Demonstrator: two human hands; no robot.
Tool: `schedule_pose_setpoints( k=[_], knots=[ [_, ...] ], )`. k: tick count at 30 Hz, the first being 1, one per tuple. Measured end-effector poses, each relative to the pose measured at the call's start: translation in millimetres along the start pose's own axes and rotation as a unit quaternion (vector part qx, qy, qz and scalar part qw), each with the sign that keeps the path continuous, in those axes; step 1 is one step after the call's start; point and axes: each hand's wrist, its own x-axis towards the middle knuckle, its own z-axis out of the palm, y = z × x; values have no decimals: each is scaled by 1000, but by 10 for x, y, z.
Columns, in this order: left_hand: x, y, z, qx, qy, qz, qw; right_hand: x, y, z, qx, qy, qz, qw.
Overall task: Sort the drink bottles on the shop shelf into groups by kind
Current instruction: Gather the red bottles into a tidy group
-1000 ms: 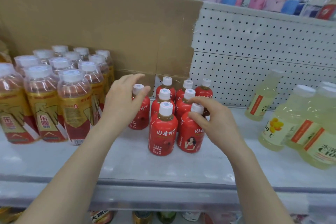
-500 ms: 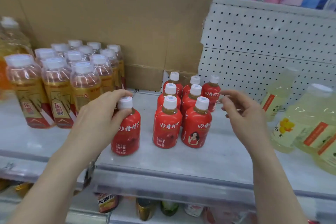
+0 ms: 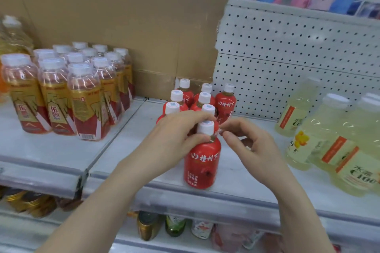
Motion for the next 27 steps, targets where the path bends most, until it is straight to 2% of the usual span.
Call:
schedule_pose_setpoints(
  k=[3, 6, 10, 15, 18, 21, 27],
  knots=[
    [78, 33, 142, 35, -1, 10, 999, 42, 101, -82, -28, 28, 22, 999],
    [91, 38, 161, 59, -1, -5, 998, 372, 345, -169, -125, 73, 46, 988],
    [58, 6, 97, 79, -1, -23, 997, 1115, 634, -113, -232, 42, 71, 969],
    [-74, -76, -59, 100, 23, -53, 993, 1726, 927, 111, -199, 4, 119, 973],
    [-206, -162, -208, 111, 35, -81, 990, 1676, 1025, 132, -169, 9, 128, 977],
    [-291, -229, -313, 120, 50, -78, 988, 1458, 927, 25, -200, 9, 127, 971],
    [-282, -403, -277, 111, 80, -58, 989, 391, 310, -181, -224, 8, 120, 967]
  ],
)
